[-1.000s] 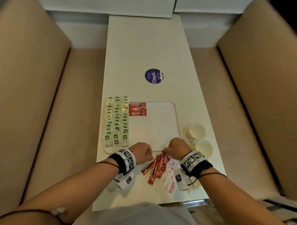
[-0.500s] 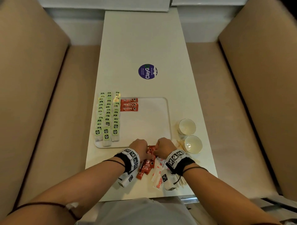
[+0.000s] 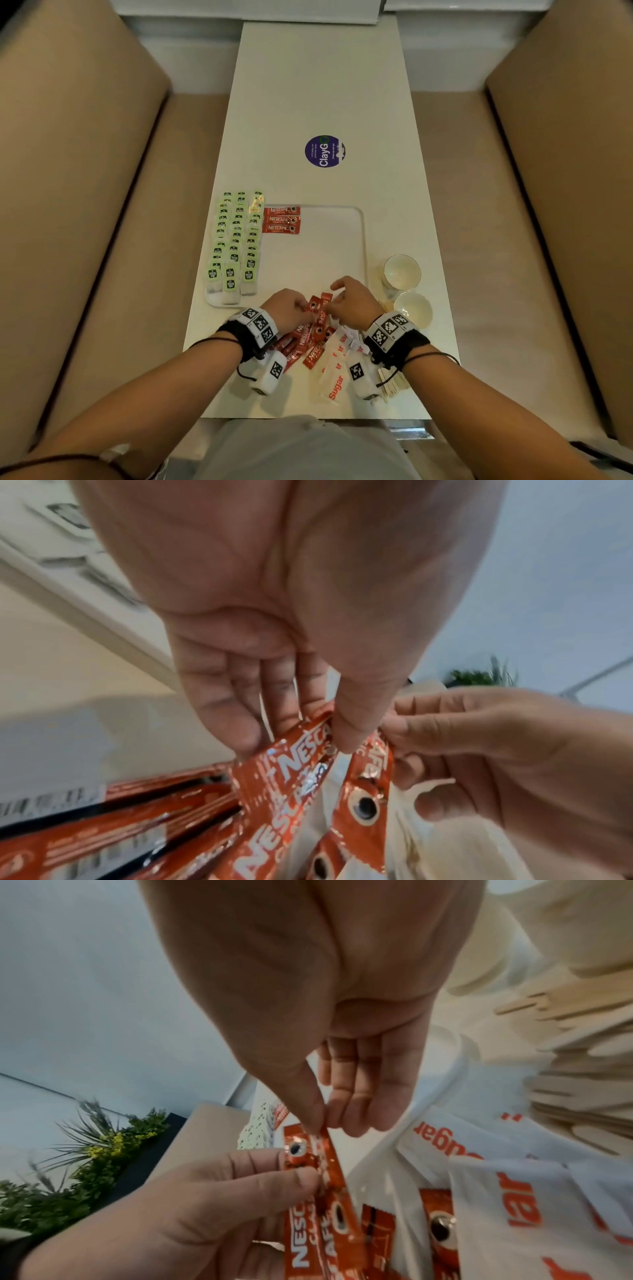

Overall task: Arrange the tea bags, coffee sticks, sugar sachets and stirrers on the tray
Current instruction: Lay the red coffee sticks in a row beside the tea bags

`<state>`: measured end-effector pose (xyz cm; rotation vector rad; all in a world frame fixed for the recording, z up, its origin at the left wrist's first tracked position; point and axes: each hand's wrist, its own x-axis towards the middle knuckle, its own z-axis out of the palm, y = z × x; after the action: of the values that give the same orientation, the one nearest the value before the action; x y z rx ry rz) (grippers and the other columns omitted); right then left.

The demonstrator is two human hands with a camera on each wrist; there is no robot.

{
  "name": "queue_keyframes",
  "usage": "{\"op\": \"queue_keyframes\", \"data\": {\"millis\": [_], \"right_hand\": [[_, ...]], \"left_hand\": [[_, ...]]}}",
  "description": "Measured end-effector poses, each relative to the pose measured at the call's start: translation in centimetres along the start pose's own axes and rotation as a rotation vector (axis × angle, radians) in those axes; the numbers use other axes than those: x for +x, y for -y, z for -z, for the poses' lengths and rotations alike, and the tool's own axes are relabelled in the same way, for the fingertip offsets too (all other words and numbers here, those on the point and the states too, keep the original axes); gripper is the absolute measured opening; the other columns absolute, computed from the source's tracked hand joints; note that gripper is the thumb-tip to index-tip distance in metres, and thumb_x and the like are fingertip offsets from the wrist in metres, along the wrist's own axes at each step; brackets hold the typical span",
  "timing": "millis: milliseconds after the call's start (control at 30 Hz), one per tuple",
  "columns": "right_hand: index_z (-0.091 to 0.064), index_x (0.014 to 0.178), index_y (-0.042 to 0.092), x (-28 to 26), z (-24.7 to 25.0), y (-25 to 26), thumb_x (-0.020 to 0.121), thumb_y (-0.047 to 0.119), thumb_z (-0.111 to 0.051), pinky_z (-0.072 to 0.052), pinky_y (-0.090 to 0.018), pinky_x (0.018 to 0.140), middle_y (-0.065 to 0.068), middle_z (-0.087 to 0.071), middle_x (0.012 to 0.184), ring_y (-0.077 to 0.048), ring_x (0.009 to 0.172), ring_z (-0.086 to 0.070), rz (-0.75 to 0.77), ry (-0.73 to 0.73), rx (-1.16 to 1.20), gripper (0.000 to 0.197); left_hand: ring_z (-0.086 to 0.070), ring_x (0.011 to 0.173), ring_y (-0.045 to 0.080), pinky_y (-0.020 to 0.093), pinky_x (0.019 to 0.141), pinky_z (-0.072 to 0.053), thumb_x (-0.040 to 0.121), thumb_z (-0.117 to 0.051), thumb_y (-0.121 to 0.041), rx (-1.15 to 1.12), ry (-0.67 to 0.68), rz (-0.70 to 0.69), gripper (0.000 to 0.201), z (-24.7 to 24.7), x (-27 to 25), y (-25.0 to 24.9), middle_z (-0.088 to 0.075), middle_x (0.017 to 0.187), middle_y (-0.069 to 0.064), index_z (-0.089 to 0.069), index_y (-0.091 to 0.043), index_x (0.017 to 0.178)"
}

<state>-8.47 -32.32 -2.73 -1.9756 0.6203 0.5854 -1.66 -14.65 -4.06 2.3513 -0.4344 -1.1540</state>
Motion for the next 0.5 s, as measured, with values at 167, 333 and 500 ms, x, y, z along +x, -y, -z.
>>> {"op": "queue_keyframes", "data": {"millis": [167,333,500], "right_hand": [[-0.077,0.105,0.013,0.2,0.7,1.2,0.091,0.022,-0.072,-0.063,-0.039,0.075,-0.001,-0.075,0.083,-0.017,0.075,-0.071,0.121,-0.005,0.036,0.017],[-0.072,0.094,0.010,-0.2,0.6,3.0,0.096,0.024,-0.066,-0.061,-0.034,0.071,-0.008,-0.072,0.086,-0.016,0.076,-0.068,0.184,0.014,0.146,0.015],[-0.059,0.102,0.012,-0.2,0.2,4.4,0.103,0.025,-0.056,-0.062,-0.039,0.083,-0.012,-0.075,0.100,-0.024,0.092,-0.074,0.167,0.090,0.285,0.014]], "left_hand": [[-0.073,0.086,0.022,0.042,0.083,-0.059,0.095,-0.063,-0.027,-0.226,-0.012,-0.035,0.017,2.1,-0.5,0.2,-0.076,0.093,0.006,-0.069,-0.011,0.100],[-0.068,0.073,0.026,0.039,0.070,-0.054,0.103,-0.040,-0.009,-0.533,-0.045,0.031,0.013,3.6,-1.3,-0.4,-0.061,0.083,0.010,-0.053,-0.007,0.101],[-0.041,0.047,0.016,0.025,0.049,-0.033,0.104,-0.038,-0.016,-0.821,-0.129,0.110,0.018,4.5,-1.9,-0.7,-0.044,0.066,0.004,-0.053,-0.009,0.096]]}}
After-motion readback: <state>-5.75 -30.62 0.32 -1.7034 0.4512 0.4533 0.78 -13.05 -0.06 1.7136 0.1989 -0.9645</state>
